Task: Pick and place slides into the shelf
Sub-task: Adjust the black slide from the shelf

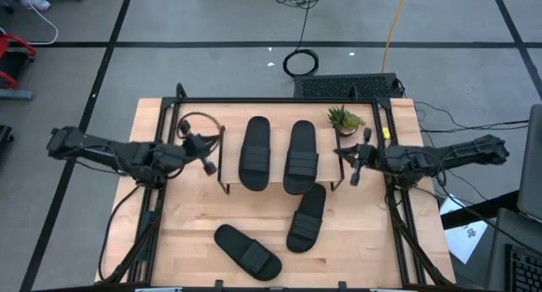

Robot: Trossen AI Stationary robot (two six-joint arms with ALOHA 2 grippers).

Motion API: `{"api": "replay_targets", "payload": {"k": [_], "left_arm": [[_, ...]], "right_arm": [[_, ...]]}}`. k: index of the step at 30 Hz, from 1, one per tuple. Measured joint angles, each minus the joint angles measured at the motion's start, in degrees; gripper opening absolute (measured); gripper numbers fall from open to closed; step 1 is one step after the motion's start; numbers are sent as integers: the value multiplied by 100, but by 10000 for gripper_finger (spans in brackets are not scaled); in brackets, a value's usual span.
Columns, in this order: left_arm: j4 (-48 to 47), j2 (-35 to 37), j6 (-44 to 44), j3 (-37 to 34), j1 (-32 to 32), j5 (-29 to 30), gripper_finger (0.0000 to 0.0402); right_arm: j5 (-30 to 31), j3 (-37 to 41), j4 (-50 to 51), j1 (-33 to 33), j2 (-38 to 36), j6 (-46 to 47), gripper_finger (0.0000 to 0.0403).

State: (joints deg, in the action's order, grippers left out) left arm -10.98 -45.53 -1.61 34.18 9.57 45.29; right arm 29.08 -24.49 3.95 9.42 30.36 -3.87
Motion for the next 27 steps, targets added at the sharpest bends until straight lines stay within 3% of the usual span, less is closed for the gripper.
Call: {"api": "replay_targets", "payload": {"k": [4, 8, 15, 27], "left_arm": [[1838, 550, -958, -1163, 21, -1097, 0], [2926, 914, -1265, -1679, 25, -1811, 0], [2776, 1081, -981, -1699, 25, -1713, 0], [2202, 1073, -643, -1699, 15, -1653, 0]], "right_arm": [[-545, -123, 244, -473, 334, 165, 0], [-967, -273, 425, -1005, 528, 221, 0], [-2045, -617, 661, -1745, 1002, 338, 0], [-2497, -1489, 760, -2215, 2439, 23, 0]]}}
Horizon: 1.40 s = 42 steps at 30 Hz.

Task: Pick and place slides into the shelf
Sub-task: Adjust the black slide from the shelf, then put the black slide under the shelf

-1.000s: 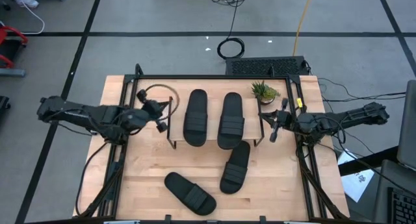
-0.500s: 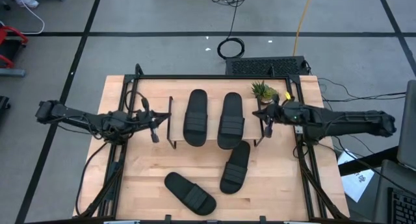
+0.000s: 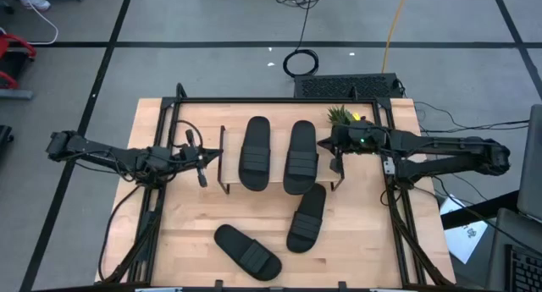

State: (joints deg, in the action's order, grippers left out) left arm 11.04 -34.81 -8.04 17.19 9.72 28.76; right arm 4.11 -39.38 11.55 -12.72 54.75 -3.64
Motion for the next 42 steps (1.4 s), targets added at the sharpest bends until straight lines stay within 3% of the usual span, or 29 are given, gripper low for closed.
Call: {"api": "replay_targets", "payload": {"k": [11, 24, 30, 37, 42], "left_arm": [[-436, 0, 293, 2, 1, -5, 1], [-537, 0, 399, 4, 58, -88, 0], [-522, 0, -4, 4, 252, -182, 1], [-185, 0, -879, 4, 499, -689, 0], [-1, 0, -1056, 4, 579, -790, 0]], "right_arm": [[-176, -467, -181, -243, 901, -196, 0], [-178, -448, -363, -210, 568, -243, 0], [781, -447, -528, 195, 4, -794, 0], [871, -447, -754, 1114, -694, -1191, 0], [2766, -447, -656, 2676, -660, -1750, 0]]}}
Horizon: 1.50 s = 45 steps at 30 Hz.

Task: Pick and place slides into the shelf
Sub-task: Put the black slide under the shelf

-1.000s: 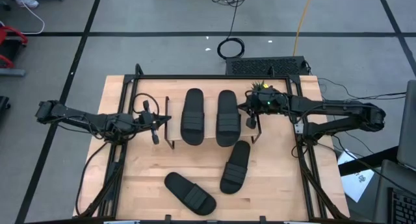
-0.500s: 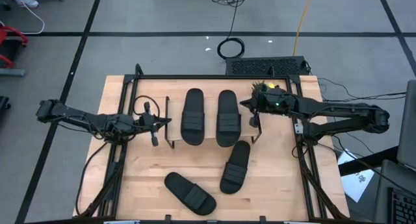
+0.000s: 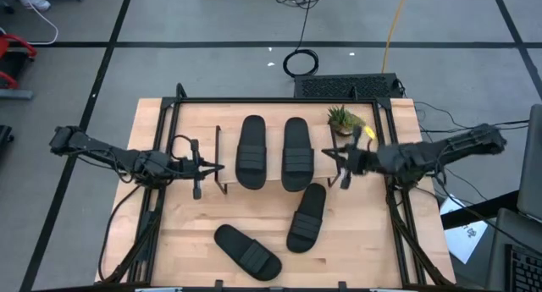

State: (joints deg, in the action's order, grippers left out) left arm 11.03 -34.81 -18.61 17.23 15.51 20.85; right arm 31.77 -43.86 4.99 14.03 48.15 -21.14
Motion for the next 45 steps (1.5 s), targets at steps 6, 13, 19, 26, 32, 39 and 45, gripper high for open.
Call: {"api": "replay_targets", "payload": {"k": [6, 13, 19, 26, 32, 39, 45], "left_arm": [[-46, 0, 132, 0, 0, 40, 1], [-225, 0, 411, 0, -3, 47, 1], [-217, -2, 437, 0, -4, 69, 1], [-193, -2, 558, 2, -4, 71, 1], [-205, -1, 545, 2, -4, 71, 1], [-239, -2, 449, 2, -4, 71, 1], [-161, -2, 385, 2, -11, 72, 2]], "right_arm": [[1191, 0, 218, 1539, 60, 170, 0], [2137, -368, 1416, 2969, 462, 1284, 0], [3034, -1215, 1575, 3873, 1632, 1482, 0], [3129, -1635, 1661, 4079, 2770, 2508, 0], [2888, -1607, 1203, 4050, 4081, 2748, 0], [1595, -1606, -664, 3713, 5194, 1242, 0], [1891, -1641, -1446, 3658, 5255, 1076, 0]]}}
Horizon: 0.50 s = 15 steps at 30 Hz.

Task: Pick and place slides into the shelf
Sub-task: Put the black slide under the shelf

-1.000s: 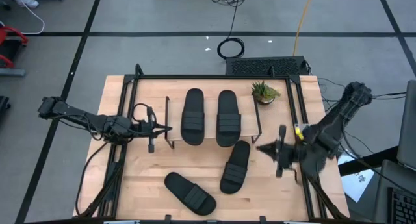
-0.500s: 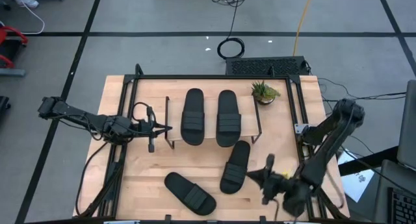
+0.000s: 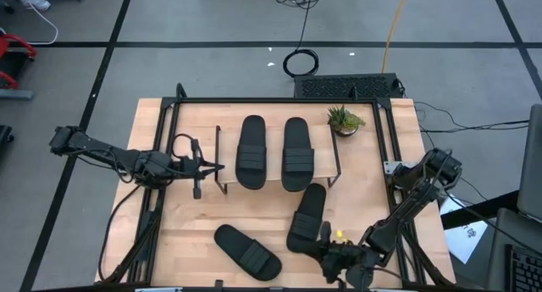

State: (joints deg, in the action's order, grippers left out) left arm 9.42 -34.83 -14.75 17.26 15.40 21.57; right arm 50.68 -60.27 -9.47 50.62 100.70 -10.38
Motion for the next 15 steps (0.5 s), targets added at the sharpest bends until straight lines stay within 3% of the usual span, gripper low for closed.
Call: {"api": "replay_targets", "payload": {"k": [4, 7, 10, 15], "left_arm": [[322, 0, 283, -2, 0, 1, 4], [583, 0, 779, -2, 0, -3, 13], [869, 2, 1459, 0, 0, -7, 21], [866, -148, 2580, -59, 70, -198, 25]], "right_arm": [[154, 0, 83, 65, -139, 393, 0], [-323, 0, 9, 102, -168, 179, 0], [-418, 2, -436, 77, -143, 199, 0], [40, 2, -650, -12, 19, 356, 4]]}}
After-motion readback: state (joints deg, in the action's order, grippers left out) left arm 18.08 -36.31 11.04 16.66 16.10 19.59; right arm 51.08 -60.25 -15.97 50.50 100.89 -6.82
